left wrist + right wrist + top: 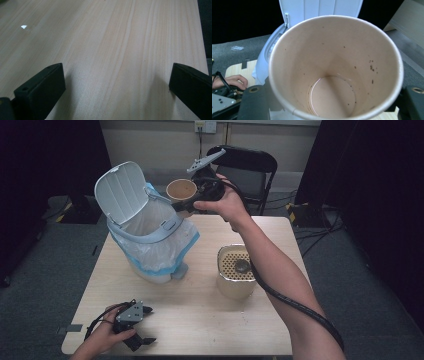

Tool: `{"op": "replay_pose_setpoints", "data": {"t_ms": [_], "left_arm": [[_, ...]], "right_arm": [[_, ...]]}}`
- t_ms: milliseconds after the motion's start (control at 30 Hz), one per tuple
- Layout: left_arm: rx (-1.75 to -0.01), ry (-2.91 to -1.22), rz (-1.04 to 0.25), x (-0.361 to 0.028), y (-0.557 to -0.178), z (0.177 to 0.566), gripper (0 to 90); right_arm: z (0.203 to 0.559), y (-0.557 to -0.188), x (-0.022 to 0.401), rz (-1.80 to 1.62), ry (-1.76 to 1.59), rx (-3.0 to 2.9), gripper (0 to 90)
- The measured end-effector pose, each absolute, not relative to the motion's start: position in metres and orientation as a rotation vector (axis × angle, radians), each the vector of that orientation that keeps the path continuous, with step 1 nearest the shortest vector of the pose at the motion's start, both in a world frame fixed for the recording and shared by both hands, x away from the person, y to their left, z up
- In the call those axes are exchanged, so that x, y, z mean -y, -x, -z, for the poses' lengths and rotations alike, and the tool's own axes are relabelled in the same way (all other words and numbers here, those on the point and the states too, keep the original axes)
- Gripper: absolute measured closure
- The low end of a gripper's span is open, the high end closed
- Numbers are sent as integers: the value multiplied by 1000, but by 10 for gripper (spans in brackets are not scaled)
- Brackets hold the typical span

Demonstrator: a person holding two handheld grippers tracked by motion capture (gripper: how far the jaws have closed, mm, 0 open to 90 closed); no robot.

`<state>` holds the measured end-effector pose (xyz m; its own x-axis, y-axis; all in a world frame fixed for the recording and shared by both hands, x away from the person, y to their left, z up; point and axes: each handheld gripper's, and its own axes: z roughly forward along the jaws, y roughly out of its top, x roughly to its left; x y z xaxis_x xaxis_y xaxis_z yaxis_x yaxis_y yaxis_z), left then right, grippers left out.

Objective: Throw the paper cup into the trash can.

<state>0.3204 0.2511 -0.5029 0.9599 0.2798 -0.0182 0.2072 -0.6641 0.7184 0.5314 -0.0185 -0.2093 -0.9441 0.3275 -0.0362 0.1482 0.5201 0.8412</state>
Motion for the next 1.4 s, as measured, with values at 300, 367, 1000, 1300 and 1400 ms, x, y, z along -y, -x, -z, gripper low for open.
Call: {"op": "replay_pose_setpoints", "data": {"t_ms": [300, 367, 1000, 1300, 1400], "left_arm": [[-340, -2322, -119, -251, -320, 503, 0], [-340, -2319, -119, -251, -320, 503, 0], [-340, -2320, -119, -251, -320, 503, 0], [-340, -2318, -119, -251, -320, 503, 0], [-340, -2320, -119, -251, -320, 503, 0]], "right_arm": [[212, -536, 5, -1415, -400, -2580, 273], [212, -537, 2, -1420, -402, -2578, 272], [225, -543, -40, -1427, -372, -2616, 266], [234, -544, -52, -1417, -413, -2660, 147], [233, -539, -45, -1411, -401, -2665, 148]]}}
